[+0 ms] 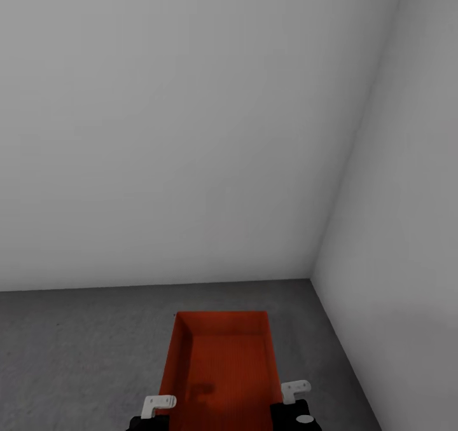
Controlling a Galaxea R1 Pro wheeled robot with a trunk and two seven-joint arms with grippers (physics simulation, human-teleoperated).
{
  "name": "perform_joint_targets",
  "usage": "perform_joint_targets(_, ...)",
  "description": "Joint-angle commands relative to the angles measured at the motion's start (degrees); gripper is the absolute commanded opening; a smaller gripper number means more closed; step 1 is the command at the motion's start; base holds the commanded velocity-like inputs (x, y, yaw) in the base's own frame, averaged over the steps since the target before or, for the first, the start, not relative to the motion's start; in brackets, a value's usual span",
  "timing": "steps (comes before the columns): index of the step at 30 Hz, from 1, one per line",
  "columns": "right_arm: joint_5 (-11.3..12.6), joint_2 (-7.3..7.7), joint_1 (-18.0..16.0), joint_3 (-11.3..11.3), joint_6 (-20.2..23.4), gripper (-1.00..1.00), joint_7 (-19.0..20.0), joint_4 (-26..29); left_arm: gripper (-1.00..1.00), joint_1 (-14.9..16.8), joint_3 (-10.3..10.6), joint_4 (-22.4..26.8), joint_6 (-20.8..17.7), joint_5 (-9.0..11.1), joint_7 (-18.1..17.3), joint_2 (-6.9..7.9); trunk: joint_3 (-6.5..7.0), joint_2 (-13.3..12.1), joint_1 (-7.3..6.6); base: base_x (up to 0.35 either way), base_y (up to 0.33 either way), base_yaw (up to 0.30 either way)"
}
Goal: Move the two storage containers from the living room to the garage. In the garage, place one container on the floor and stack the other container on top of it (either order is fine).
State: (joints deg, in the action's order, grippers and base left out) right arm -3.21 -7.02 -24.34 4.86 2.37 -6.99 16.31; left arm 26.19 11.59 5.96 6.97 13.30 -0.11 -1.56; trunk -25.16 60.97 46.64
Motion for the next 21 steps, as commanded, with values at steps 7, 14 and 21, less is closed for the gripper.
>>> perform_joint_targets(7,0.8,1.75,0.0,1.6,0.3,-1.0,-1.0,-0.2,-1.0,0.1,0.3,0.3,0.3,0.1,0.7,0.16,-1.32,2.9,1.54,0.0,0.0,0.0)
perform_joint_targets(14,0.8,1.75,0.0,1.6,0.3,-1.0,-1.0,-0.2,-1.0,0.1,0.3,0.2,0.3,0.1,0.7,0.16,-2.57,5.7,3.08,0.0,0.0,0.0)
perform_joint_targets(21,0.8,1.75,0.0,1.6,0.2,-1.0,-1.0,-0.2,-1.0,0.1,0.3,0.3,0.3,0.1,0.7,0.16,-3.83,8.5,4.62,0.0,0.0,0.0)
